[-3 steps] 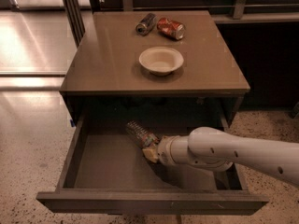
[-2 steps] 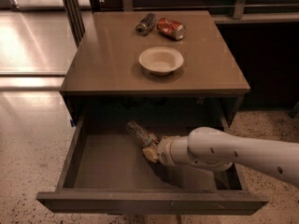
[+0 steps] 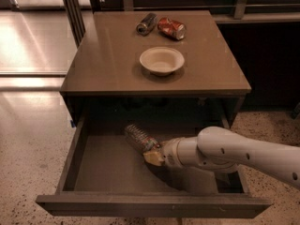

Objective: Pick water bottle from top drawer and place on counter

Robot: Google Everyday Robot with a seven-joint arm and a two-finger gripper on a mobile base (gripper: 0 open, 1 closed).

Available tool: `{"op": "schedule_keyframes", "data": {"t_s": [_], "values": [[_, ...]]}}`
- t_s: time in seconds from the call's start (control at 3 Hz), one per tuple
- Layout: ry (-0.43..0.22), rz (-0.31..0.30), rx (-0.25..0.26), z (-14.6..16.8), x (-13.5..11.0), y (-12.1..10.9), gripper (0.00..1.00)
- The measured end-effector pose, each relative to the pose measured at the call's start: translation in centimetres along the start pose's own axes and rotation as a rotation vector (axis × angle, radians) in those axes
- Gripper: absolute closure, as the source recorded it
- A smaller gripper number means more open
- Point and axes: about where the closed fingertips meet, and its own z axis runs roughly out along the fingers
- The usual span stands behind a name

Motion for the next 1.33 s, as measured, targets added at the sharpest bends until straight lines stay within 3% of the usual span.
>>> {"op": "schedule_keyframes", "data": {"t_s": [0.67,1.0,1.33], "values": [[-0.065,0.03,-0.042,-13.5,1.4,-0.5,1.0],[-0.085,0.026,-0.008,-19.2,1.5,-0.8,1.0],[-0.084,0.025,-0.009,-19.1,1.5,-0.8,1.0]]}}
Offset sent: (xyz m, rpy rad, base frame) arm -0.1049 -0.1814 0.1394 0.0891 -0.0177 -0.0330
